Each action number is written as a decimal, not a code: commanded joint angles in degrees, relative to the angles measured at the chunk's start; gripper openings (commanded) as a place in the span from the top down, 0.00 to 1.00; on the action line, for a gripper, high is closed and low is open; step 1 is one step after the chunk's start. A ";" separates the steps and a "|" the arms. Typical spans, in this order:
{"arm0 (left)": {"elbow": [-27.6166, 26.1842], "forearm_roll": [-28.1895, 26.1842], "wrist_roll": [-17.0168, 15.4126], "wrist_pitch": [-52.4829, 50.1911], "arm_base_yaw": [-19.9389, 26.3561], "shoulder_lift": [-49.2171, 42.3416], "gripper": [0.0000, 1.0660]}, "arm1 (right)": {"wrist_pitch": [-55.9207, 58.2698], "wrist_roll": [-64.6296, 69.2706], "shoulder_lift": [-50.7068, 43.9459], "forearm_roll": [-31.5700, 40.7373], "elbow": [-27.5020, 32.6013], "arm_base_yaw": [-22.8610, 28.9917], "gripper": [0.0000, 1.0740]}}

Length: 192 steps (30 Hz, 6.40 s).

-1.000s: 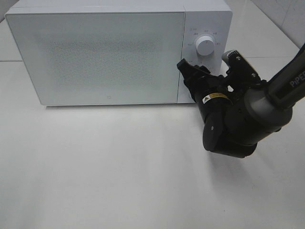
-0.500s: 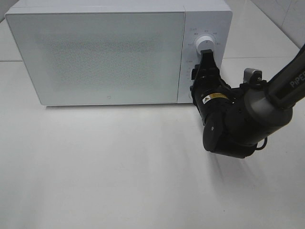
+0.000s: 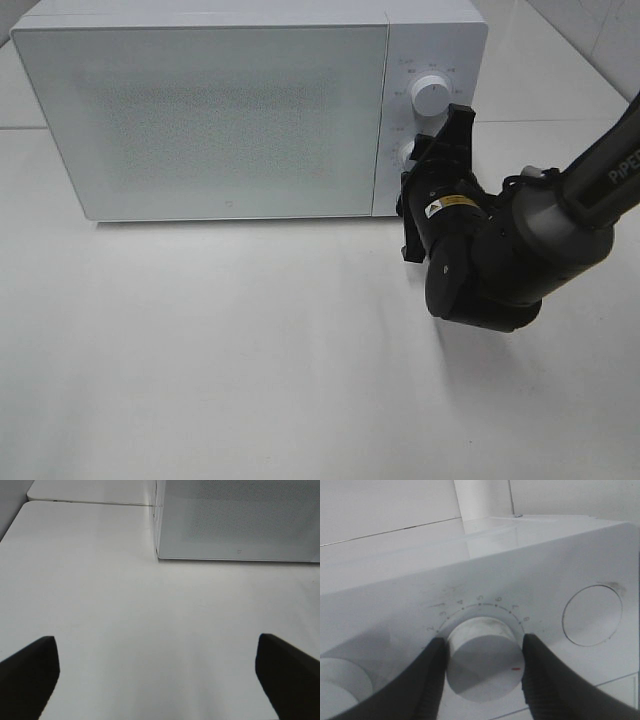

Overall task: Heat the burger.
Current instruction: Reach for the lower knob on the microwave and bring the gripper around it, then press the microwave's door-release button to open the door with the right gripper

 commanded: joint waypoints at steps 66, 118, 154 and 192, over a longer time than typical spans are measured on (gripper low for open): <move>0.11 -0.23 0.00 0.06 0.17 -0.86 0.06 | 1.55 -39.25 -16.16 -4.70 15.53 0.17 0.40; 0.11 -0.23 0.00 0.06 0.17 -0.86 0.06 | 108.40 -87.61 -70.07 -32.43 12.43 0.06 0.23; 0.11 -0.29 0.00 0.06 0.17 -0.86 0.06 | 129.09 -86.34 -120.09 -43.49 14.78 -26.59 0.29; 0.11 -0.29 0.00 0.06 0.17 -0.80 0.06 | 116.20 -85.77 -110.98 -42.34 15.70 -26.64 0.29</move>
